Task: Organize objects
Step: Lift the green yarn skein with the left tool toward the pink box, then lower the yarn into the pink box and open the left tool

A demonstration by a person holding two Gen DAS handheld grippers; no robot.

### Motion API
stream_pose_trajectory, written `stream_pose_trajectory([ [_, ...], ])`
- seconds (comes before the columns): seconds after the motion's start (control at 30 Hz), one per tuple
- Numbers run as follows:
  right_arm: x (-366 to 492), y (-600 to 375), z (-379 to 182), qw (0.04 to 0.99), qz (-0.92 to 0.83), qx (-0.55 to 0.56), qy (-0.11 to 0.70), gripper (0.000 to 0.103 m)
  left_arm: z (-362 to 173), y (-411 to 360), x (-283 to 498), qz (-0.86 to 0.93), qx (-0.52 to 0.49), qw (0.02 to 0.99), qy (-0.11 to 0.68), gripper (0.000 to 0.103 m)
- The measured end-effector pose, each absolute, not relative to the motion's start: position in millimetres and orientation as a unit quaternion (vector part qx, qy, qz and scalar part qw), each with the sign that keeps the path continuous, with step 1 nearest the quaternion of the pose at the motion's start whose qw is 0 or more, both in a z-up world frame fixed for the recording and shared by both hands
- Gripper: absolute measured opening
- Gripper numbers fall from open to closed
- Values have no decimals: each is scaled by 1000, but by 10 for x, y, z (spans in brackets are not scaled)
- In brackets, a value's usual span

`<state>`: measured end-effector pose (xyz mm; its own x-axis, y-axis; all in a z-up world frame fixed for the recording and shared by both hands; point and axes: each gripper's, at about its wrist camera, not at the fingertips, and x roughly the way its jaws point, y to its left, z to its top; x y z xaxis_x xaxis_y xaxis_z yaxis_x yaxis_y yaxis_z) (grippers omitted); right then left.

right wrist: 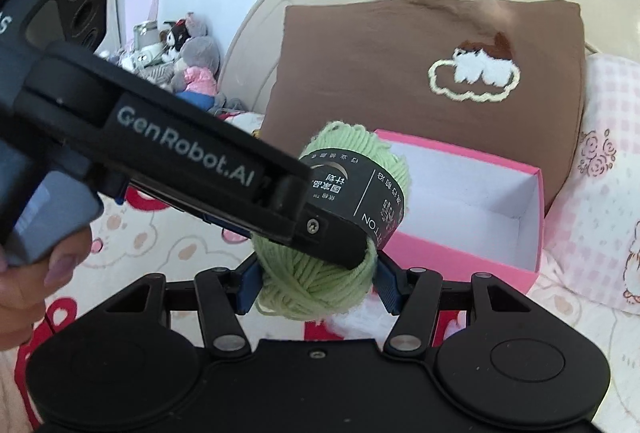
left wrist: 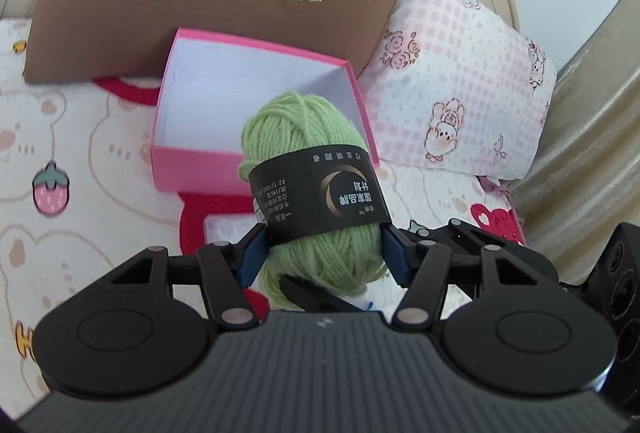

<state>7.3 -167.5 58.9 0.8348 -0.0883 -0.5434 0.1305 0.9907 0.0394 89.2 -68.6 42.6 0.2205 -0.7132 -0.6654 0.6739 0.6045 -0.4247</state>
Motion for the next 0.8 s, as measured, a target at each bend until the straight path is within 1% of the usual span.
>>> stream_pose_trajectory([
  [0.1,138,-1746,632,956,-66,27,284,62,485,-833,926,-446,-9,782,435,59],
  [0.2,238,-1798,680,948,-66,-31,308,61,516,-1007,978,-451,7,776,442,59],
  [0.33,345,-1979,789,935,-63,-72,341,61,490,-1168,1153,-467,-25,755,460,59],
  [0.57,620,-2271,901,921,-73,-45,379,61,471,-1419,1321,-474,-28,755,452,59],
  [0.8,897,-2657,675,923,-102,-5,371,61,301,-1888,1693,-472,-2,752,460,59],
])
